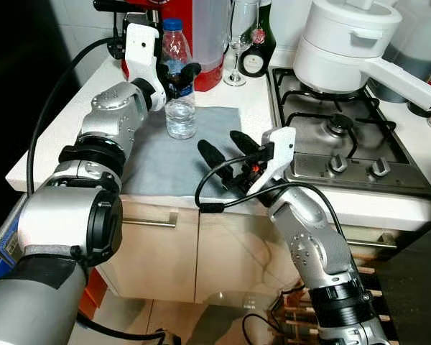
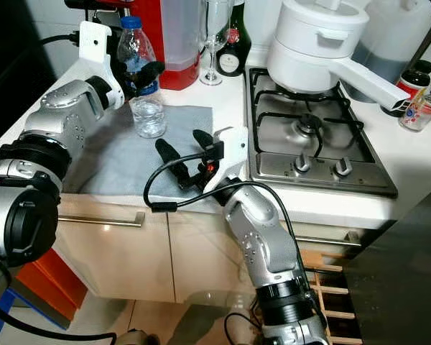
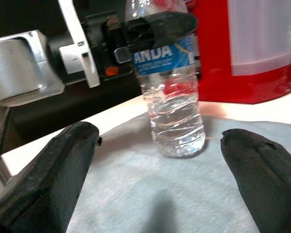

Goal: Restocking fridge

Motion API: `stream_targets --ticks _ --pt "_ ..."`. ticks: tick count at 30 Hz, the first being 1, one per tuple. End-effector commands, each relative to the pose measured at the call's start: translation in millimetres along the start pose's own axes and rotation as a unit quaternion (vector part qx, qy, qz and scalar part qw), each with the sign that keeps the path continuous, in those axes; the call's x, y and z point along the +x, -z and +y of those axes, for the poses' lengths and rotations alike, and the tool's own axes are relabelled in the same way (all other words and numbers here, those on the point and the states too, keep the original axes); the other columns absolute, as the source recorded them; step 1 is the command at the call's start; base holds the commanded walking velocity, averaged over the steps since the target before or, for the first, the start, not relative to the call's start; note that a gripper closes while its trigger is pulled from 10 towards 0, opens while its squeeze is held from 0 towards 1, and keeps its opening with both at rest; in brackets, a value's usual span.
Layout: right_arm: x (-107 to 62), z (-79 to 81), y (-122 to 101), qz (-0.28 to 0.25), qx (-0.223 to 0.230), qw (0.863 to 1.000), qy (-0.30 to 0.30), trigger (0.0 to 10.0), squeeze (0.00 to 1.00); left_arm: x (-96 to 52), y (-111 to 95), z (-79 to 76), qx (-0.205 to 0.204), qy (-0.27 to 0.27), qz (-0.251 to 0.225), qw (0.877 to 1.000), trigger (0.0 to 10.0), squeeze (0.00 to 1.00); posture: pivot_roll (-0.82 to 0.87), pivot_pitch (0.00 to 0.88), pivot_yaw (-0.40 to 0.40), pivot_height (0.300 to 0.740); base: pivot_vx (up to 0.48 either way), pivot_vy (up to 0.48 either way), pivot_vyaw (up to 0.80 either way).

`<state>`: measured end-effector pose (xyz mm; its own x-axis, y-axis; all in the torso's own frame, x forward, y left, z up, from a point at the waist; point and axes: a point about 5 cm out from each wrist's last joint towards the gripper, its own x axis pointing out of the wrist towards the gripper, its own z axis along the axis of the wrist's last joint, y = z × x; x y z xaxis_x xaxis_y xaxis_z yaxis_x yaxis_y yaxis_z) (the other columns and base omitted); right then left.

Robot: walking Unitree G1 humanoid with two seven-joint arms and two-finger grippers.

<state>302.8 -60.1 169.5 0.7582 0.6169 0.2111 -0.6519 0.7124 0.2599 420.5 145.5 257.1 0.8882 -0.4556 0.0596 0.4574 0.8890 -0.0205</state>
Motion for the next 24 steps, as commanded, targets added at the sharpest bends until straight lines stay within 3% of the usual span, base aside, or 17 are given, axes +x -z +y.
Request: stream_targets --ticks 1,3,6,9,10,12,13,14,16,17,19,20,24 --pt "1.7 -5.4 -5.9 -0.011 -0.01 1.0 0.016 10.0 0.24 1.7 -9.6 -2.3 0.002 0.008 -0.023 1.0 0.0 0.0 -0.08 0.0 -0.014 0.74 0.0 0.0 0.0" --pt "1.7 -11.7 -7.0 -0.016 -0.019 0.999 0.039 10.0 0.23 0.7 -27.1 -2.9 0.042 0.006 -0.07 0.997 0.0 0.0 -0.07 0.0 -0.018 0.74 0.0 0.0 0.0" --pt "1.1 -23.7 -9.9 -0.028 -0.042 0.995 0.081 10.0 0.23 -8.5 -60.0 -9.3 0.118 0.012 -0.168 0.979 0.0 0.0 -0.05 0.0 -0.031 0.74 0.0 0.0 0.0" --pt "-1.9 -40.1 -16.3 -0.043 -0.109 0.982 0.15 10.0 0.22 -26.0 -76.3 -16.5 0.165 0.016 -0.228 0.959 0.0 0.0 -0.04 0.0 -0.043 0.74 0.0 0.0 0.0" --pt "-3.2 -44.8 -18.2 -0.047 -0.126 0.976 0.17 10.0 0.22 -30.5 -78.3 -17.8 0.177 0.014 -0.236 0.955 0.0 0.0 -0.03 0.0 -0.044 0.74 0.0 0.0 0.0" --pt "-10.0 -58.7 -22.6 -0.057 -0.148 0.962 0.22 10.0 0.21 -41.8 -73.3 -19.2 0.257 -0.003 -0.216 0.942 0.0 0.0 -0.02 0.0 -0.046 0.74 0.0 0.0 0.0" --pt "-10.0 -58.7 -22.6 -0.057 -0.148 0.962 0.22 10.0 0.21 -41.8 -73.3 -19.2 0.257 -0.003 -0.216 0.942 0.0 0.0 -0.02 0.0 -0.046 0.74 0.0 0.0 0.0" --pt "-14.0 -64.2 -23.6 -0.062 -0.153 0.957 0.24 10.0 0.21 -51.3 -66.4 -23.0 0.294 -0.007 -0.201 0.934 0.0 0.0 0.0 0.0 -0.04 0.74 0.0 0.0 0.0" --pt "-15.6 -65.4 -21.8 -0.064 -0.162 0.953 0.249 10.0 0.21 -59.7 -57.3 -29.6 0.3 -0.004 -0.191 0.935 0.0 0.0 0.0 0.0 -0.033 0.74 0.0 0.0 0.0" --pt "-15.8 -64.5 -20.1 -0.063 -0.163 0.953 0.249 10.0 0.21 -63.5 -52.8 -33.0 0.291 -0.005 -0.19 0.938 1.3 0.0 0.0 0.0 -0.031 0.74 0.0 0.0 0.0" --pt "-15.5 -63.6 -18.5 -0.064 -0.165 0.952 0.249 10.0 0.21 -66.8 -50.1 -35.1 0.286 -0.007 -0.19 0.939 1.3 0.0 0.0 0.0 -0.029 0.74 0.0 0.0 0.0" --pt "-15.0 -60.8 -17.1 -0.065 -0.174 0.951 0.245 10.0 0.21 -71.4 -45.0 -39.4 0.274 -0.02 -0.198 0.941 10.0 0.0 0.0 0.0 -0.029 0.74 0.0 0.0 0.0" --pt "-13.9 -53.8 -15.7 -0.083 -0.208 0.943 0.246 10.0 0.2 -87.6 -25.8 -52.1 0.224 -0.074 -0.211 0.949 10.0 0.0 0.0 0.0 -0.035 0.74 0.0 0.0 0.0"
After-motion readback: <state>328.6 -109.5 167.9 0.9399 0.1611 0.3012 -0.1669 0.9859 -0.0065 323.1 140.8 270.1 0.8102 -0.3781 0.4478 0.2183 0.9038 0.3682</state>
